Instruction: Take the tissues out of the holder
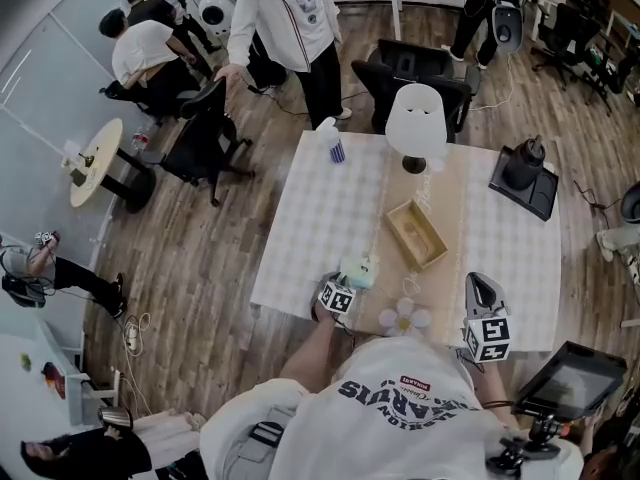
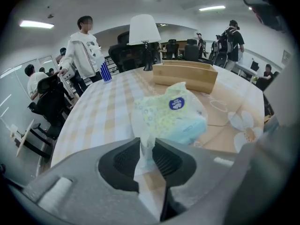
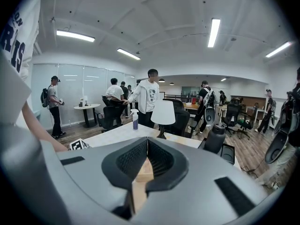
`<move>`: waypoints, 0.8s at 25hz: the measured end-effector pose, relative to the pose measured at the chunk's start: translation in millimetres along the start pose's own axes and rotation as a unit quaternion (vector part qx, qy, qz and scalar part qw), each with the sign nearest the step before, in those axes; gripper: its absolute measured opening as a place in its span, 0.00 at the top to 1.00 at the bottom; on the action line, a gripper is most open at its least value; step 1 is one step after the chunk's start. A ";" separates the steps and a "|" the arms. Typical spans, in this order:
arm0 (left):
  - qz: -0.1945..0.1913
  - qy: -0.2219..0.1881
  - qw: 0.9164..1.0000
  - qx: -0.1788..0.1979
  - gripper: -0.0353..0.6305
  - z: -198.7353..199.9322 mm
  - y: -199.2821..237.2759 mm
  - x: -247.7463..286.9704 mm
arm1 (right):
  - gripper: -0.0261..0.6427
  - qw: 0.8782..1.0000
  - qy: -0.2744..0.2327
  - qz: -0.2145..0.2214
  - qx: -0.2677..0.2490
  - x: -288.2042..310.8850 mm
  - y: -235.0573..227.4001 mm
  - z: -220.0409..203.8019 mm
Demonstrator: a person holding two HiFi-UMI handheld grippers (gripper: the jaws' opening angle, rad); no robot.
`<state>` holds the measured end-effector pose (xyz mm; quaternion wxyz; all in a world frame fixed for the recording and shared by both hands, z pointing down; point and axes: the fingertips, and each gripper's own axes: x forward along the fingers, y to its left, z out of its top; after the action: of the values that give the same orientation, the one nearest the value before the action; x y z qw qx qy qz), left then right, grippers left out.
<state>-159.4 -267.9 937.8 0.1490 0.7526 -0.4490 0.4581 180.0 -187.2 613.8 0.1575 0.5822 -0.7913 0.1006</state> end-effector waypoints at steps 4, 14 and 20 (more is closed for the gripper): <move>0.001 -0.012 1.000 -0.003 0.72 5.0 6.0 -7.5 | 0.95 1.000 -0.001 0.000 0.003 2.8 1.9 2.2; 0.043 -0.182 0.981 -0.058 0.56 64.4 34.7 -106.9 | 0.95 1.000 -0.008 0.005 0.006 5.9 5.3 8.4; 0.064 -0.354 0.923 -0.139 0.56 187.3 68.9 -223.1 | 0.95 1.000 -0.025 0.016 0.001 10.7 13.1 22.2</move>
<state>-150.8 -304.7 641.0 0.0535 0.8073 -0.5786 0.1033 161.6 -200.4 597.4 0.1353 0.5721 -0.8040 0.0895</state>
